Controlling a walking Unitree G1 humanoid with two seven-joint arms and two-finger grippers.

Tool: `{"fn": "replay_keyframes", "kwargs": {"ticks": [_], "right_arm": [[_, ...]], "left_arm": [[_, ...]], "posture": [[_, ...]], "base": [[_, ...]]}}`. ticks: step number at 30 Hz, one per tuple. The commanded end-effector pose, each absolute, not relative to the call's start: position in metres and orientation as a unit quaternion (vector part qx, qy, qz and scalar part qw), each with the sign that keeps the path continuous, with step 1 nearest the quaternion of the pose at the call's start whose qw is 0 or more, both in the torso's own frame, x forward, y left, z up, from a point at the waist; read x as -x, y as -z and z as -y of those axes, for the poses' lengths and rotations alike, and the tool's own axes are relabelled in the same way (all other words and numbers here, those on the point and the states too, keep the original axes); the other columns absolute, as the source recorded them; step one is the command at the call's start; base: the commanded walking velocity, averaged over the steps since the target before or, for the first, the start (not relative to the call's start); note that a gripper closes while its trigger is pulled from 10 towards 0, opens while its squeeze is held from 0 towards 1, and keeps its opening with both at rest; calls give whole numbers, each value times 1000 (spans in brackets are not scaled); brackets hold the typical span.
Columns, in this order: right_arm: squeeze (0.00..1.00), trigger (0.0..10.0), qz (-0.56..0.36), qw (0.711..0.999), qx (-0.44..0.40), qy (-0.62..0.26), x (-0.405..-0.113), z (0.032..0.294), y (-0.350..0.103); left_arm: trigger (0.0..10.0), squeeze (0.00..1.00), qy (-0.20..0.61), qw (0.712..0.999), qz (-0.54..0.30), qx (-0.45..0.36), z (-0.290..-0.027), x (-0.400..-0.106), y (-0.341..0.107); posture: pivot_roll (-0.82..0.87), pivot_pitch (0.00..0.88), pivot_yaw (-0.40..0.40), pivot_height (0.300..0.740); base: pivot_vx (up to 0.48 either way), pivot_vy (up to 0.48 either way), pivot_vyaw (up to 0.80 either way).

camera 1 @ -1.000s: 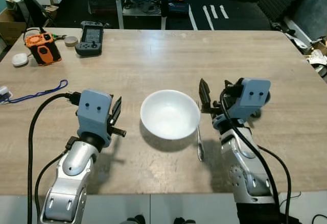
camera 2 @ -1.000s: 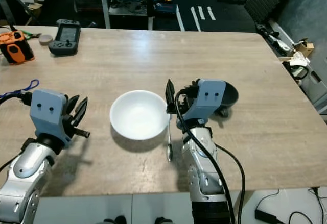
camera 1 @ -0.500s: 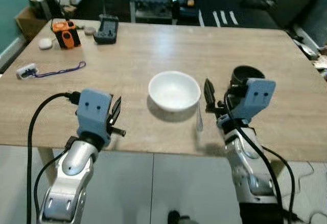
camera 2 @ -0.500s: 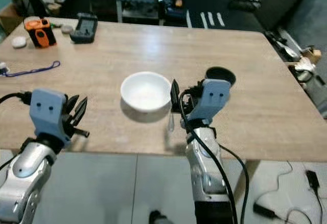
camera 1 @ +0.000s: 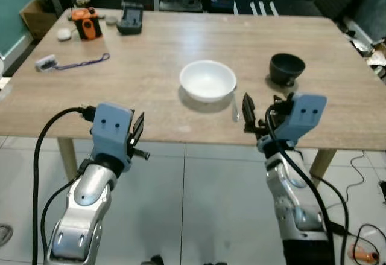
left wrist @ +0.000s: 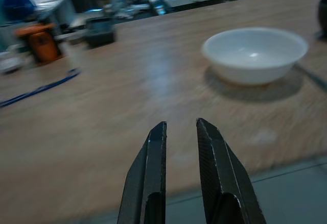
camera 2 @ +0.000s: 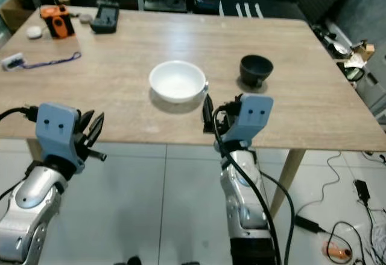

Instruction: Setting the table

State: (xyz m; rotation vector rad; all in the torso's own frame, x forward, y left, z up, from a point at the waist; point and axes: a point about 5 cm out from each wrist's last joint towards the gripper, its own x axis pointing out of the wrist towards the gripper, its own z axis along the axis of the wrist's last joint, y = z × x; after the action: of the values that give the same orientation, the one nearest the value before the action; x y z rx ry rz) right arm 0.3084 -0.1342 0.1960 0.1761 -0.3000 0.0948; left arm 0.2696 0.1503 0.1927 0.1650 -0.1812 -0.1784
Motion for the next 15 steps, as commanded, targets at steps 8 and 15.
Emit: {"fn": "replay_keyframes", "kwargs": {"ticks": [8, 15], "right_arm": [[0, 10000, 145, 985, -82, -47, -307, 134, -193], [0, 10000, 144, 985, -82, -46, -307, 134, -193]], "left_arm": [[10000, 0, 89, 989, 81, -81, -151, -268, -189], [10000, 0, 90, 989, 81, -81, -151, -268, -189]], "posture": [[18, 76, 57, 740], [17, 76, 57, 740]], "base": [[-290, 0, 0], [-157, 0, 0]]}}
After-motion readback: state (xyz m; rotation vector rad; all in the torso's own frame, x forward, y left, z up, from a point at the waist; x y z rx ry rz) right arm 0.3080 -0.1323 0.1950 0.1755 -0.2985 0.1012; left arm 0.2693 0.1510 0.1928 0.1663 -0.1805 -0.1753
